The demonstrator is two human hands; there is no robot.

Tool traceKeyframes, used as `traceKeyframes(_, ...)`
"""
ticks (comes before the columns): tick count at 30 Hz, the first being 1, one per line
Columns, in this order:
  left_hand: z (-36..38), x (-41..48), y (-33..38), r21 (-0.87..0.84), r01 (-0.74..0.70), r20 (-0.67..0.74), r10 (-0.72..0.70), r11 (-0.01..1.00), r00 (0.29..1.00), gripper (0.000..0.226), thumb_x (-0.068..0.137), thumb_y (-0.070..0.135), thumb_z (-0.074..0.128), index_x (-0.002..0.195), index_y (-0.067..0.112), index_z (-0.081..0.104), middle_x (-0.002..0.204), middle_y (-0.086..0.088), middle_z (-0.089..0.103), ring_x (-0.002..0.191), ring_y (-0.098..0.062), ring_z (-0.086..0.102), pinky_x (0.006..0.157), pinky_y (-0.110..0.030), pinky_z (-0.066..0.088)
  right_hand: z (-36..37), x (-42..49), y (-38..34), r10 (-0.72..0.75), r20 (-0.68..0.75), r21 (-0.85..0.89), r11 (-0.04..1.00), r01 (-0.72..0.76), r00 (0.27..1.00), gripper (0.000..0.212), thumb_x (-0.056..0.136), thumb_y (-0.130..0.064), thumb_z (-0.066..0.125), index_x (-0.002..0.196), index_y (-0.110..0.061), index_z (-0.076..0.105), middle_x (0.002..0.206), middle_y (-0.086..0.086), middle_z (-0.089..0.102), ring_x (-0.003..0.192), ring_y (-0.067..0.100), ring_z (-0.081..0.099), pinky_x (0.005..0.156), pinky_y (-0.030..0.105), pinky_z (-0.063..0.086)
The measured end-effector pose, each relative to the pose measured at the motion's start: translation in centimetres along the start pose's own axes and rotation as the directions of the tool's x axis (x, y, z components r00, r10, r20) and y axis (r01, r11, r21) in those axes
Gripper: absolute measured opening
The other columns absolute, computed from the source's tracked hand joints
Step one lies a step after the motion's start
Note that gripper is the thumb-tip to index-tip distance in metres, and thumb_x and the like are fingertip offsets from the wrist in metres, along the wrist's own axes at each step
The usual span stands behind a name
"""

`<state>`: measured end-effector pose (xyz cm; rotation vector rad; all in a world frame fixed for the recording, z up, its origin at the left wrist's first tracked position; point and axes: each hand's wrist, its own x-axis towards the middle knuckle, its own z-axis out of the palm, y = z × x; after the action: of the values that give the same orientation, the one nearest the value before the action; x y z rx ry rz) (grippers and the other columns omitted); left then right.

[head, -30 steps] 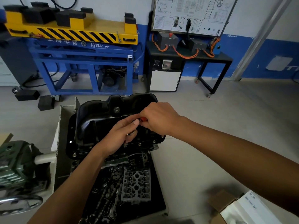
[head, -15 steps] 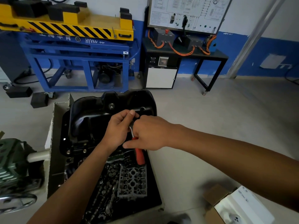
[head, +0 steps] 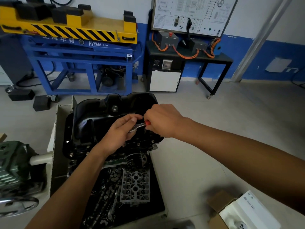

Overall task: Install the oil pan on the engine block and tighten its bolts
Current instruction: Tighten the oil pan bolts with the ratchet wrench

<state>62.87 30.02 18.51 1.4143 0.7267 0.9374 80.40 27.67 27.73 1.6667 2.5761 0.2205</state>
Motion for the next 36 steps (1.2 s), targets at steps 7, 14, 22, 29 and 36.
traceKeyframes(7,0.0,-0.4,0.7,0.005,0.023,0.038,-0.024,1.000,0.999,0.042,0.098,0.043,0.045,0.131,0.021,0.059,0.053,0.010,0.038,0.049,-0.010,0.031,0.052,-0.030,0.024,1.0,-0.2,0.3,-0.006,-0.071,0.063,0.998,0.010,0.997,0.019,0.098,-0.031,0.052,0.097,-0.018,0.066,0.089,0.002,0.062,0.080,0.024,0.061,0.065,0.036,0.049)
traceKeyframes(14,2.2,0.3,0.4,0.170,-0.010,-0.490,0.093,0.985,0.867,0.042,0.106,0.040,0.044,0.085,0.012,0.068,0.053,0.002,0.047,0.049,-0.008,0.045,0.050,-0.024,0.039,0.6,-1.6,-1.7,-0.012,0.097,0.294,0.956,-0.017,0.995,0.043,0.087,-0.046,0.066,0.056,-0.018,0.056,0.049,-0.003,0.056,0.049,0.014,0.056,0.051,0.031,0.049)
traceKeyframes(22,3.0,0.3,-0.1,0.138,0.006,-0.492,0.063,0.990,0.868,0.045,0.109,0.032,0.036,0.075,0.016,0.062,0.057,0.002,0.050,0.055,-0.011,0.043,0.059,-0.032,0.037,1.0,-1.8,-3.6,-0.025,0.105,0.386,0.923,-0.017,0.994,0.055,0.087,-0.050,0.068,0.047,-0.021,0.044,0.042,-0.007,0.043,0.041,0.010,0.043,0.047,0.028,0.036)
traceKeyframes(29,2.0,0.9,0.4,0.043,0.051,-0.372,-0.031,0.998,0.928,0.038,0.108,0.026,0.036,0.082,0.018,0.062,0.061,0.009,0.052,0.055,-0.004,0.046,0.053,-0.023,0.037,0.6,-1.7,-1.9,0.033,0.074,0.241,0.969,-0.050,0.997,0.048,0.088,-0.048,0.067,0.055,-0.025,0.042,0.052,-0.008,0.045,0.048,0.010,0.044,0.048,0.027,0.029)
traceKeyframes(36,1.4,0.6,0.3,0.035,0.053,-0.164,-0.047,0.998,0.985,0.038,0.110,0.031,0.034,0.100,0.019,0.069,0.070,0.013,0.065,0.051,0.001,0.049,0.049,-0.014,0.040,2.2,-0.4,-0.5,0.097,-0.065,0.050,0.994,-0.094,0.993,0.027,0.100,-0.039,0.052,0.083,-0.019,0.056,0.066,-0.007,0.033,0.064,0.022,0.044,0.048,0.030,0.017)
